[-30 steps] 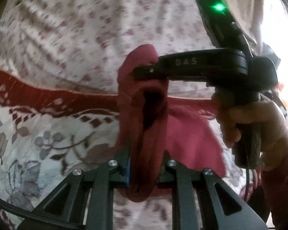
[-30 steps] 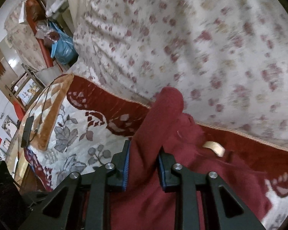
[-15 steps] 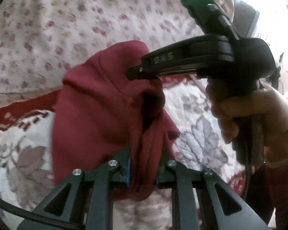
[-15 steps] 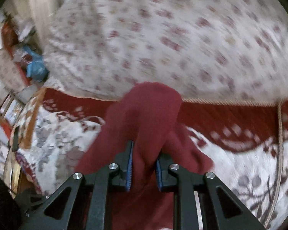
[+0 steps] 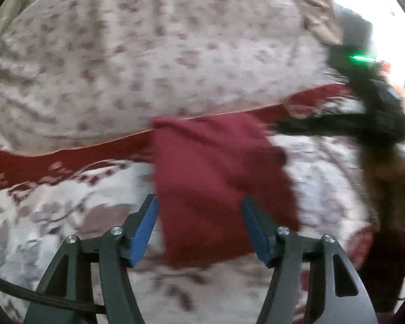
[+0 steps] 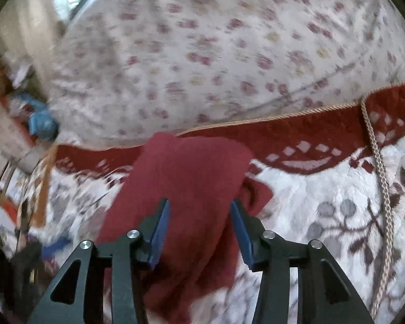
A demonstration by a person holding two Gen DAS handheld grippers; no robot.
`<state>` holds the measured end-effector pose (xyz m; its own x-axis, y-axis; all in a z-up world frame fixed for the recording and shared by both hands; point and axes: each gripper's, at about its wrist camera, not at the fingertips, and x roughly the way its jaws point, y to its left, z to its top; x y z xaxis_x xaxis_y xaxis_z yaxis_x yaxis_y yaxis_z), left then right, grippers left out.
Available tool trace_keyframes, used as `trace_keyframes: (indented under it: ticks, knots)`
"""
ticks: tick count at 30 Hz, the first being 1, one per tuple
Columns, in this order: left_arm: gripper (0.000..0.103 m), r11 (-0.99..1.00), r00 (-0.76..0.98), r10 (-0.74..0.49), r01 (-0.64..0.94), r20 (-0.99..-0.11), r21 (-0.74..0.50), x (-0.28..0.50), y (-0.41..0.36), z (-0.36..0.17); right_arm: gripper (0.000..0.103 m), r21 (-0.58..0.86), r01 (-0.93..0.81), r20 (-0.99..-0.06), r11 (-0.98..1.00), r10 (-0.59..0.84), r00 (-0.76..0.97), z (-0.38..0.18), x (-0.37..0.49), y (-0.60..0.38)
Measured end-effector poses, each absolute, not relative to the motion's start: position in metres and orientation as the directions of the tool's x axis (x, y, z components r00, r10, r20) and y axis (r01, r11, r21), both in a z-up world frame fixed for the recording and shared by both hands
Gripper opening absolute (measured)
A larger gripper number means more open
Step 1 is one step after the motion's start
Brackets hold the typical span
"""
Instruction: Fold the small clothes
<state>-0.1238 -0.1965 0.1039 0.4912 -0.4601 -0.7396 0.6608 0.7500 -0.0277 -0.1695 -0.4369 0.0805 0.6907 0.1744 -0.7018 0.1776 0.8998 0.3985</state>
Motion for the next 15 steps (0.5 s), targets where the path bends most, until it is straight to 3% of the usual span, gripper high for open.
trace_keyframes:
  ticks: [5, 9, 11, 15]
  knots:
    - [0.063, 0.818, 0.494, -0.384, 0.573, -0.780, -0.039, -0.091, -0.187, 0.073, 0.051, 0.318, 0.057, -0.711, 0.946, 0.199, 0.674, 0.083, -0.181, -0.377]
    - [0.063, 0.817, 0.487, -0.352, 0.576, -0.800, -0.009, -0.090, -0.189, 0.046, 0.050, 0.196, 0.049, -0.771, 0.979, 0.123, 0.625, 0.060, -0.181, -0.354]
    - [0.066, 0.816, 0.486, -0.358, 0.577, -0.797, -0.014, -0.093, -0.187, 0.045, 0.037, 0.161, 0.083, -0.830, 0.983, 0.090, 0.551, 0.033, -0.190, -0.353]
    - [0.068, 0.812, 0.479, -0.362, 0.583, -0.800, -0.018, -0.095, -0.182, 0.047, 0.037, 0.215, 0.115, -0.837, 0.970, 0.122, 0.534, 0.023, -0.207, -0.360]
